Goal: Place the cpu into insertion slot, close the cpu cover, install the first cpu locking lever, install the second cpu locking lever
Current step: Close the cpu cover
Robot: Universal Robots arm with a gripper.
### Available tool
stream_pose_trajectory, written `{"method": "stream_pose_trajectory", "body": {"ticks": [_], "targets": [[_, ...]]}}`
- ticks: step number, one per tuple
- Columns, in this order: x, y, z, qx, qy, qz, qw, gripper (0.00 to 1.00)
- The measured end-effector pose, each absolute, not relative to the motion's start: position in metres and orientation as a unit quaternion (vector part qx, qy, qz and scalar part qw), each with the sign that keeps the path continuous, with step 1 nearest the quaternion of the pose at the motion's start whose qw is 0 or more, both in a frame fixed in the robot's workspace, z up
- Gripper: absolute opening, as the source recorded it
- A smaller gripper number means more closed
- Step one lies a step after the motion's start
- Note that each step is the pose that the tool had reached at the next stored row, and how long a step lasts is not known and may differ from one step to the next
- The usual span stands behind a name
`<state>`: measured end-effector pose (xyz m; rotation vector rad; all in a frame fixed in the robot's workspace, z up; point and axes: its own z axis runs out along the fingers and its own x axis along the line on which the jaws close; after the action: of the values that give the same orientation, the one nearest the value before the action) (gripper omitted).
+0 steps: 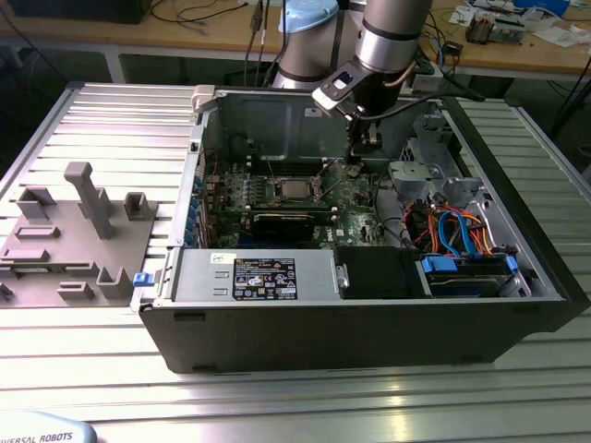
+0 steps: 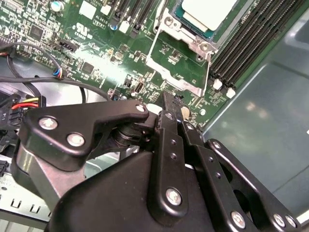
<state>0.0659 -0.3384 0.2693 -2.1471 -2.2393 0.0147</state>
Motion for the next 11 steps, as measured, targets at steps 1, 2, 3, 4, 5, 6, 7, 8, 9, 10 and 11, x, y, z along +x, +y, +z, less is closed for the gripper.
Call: {"method": "stream_pose_trajectory", "body": {"ticks": [1,2,3,4,5,6,7,8,9,10,11], "targets": [[0.0677,-0.3384,0.2677,-0.692,-0.722,0.005,0.020,0.11],[0.0689,-0.3384,0.2663,-0.691,-0.723,0.005,0.020,0.11],[0.0692,-0.3384,0.2654,-0.690,-0.723,0.005,0.020,0.11],[0.0693,-0.3384,0.2649,-0.690,-0.723,0.005,0.020,0.11],[0.0693,-0.3386,0.2643,-0.690,-0.723,0.005,0.020,0.11],[0.0694,-0.3388,0.2630,-0.690,-0.724,0.005,0.021,0.11],[0.0694,-0.3388,0.2625,-0.690,-0.724,0.005,0.021,0.11],[0.0694,-0.3390,0.2619,-0.690,-0.724,0.005,0.021,0.11],[0.0694,-0.3394,0.2610,-0.689,-0.724,0.004,0.022,0.11],[0.0695,-0.3394,0.2601,-0.689,-0.724,0.003,0.022,0.11],[0.0695,-0.3396,0.2595,-0.689,-0.724,0.002,0.023,0.11]]}}
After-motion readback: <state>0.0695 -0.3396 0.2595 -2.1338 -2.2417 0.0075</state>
